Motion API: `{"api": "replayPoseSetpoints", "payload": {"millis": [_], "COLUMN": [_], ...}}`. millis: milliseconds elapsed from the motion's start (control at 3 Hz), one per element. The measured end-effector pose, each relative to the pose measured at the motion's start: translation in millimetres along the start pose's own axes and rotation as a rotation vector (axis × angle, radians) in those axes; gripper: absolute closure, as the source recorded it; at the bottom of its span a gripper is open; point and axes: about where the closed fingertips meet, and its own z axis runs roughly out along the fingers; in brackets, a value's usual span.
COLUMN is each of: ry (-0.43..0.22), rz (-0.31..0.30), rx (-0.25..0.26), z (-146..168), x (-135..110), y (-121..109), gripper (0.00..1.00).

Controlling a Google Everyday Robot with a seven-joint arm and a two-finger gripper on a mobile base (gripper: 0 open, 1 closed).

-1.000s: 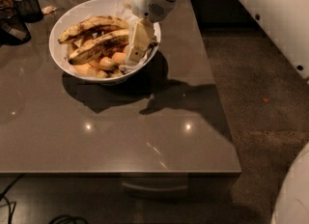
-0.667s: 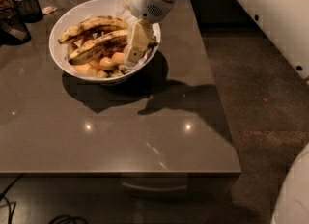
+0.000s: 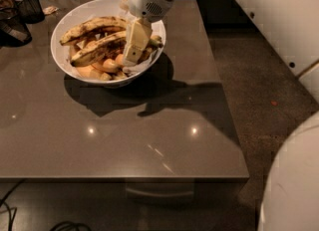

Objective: Pick banana from white bowl

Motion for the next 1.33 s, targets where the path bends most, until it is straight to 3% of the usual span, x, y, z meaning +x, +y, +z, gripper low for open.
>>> {"api": "replayPoseSetpoints", "payload": {"millis": [667,1000,1333], "ry": [-0.065,-0.077,-0.081], "rz": [-0.035,-0.039,-0.040], "rx": [-0.090,-0.096,-0.084], "z": [19.7,19.9,16.8], "x": [-13.2,-15.9,-12.6], "y": [-6.8,-6.3,-12.2], "gripper": [0.00,0.13,0.20]}}
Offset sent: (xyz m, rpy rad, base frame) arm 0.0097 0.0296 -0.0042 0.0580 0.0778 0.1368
